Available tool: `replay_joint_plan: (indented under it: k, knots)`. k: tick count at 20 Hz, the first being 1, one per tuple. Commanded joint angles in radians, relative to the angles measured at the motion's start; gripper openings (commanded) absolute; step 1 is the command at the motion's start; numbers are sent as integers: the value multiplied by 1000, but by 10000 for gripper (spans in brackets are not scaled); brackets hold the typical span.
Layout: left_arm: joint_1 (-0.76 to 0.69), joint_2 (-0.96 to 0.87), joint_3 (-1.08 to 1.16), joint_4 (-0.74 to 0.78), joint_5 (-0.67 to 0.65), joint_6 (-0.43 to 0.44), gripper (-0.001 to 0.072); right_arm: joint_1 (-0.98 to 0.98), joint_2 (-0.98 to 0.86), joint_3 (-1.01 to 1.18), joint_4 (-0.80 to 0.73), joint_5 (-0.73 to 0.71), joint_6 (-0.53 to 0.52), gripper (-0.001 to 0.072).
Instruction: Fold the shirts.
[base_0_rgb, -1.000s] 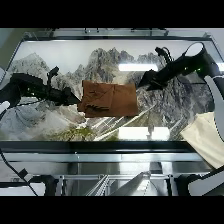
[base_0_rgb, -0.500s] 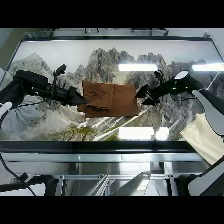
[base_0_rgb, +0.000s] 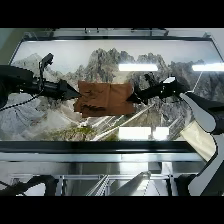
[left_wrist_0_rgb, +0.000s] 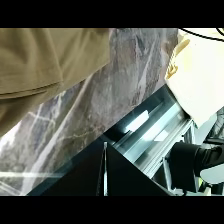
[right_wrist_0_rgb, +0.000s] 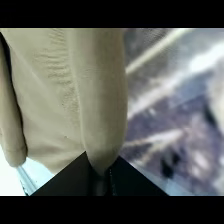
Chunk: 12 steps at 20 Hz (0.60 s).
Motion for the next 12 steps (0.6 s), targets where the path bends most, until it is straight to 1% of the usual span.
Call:
replay_joint_plan:
  k: [1,3,5,6,7,8,9,10,12]
  knots:
    - [5,32,1,2,2,-2,20,6,85,56,16,154,3,24]
    - [4,32,1,4,2,-2,20,-13,211,130,-48,246,88,24]
    - [4,32,1,6,-6,-1,20,-47,336,270,-64,261,178,24]
    - [4,32,1,6,-16,5,20,-77,373,369,-100,261,275,24]
    - [4,32,1,6,-21,15,21,-115,386,468,-175,267,383,24]
    - [4,32,1,6,-20,18,21,-162,386,565,-284,302,509,24]
    - [4,32,1,6,-17,18,21,-208,387,613,-375,347,599,24]
    - [4,32,1,6,-15,18,20,-259,389,621,-410,387,627,24]
    - [4,32,1,6,-9,21,21,-346,389,585,-411,461,619,24]
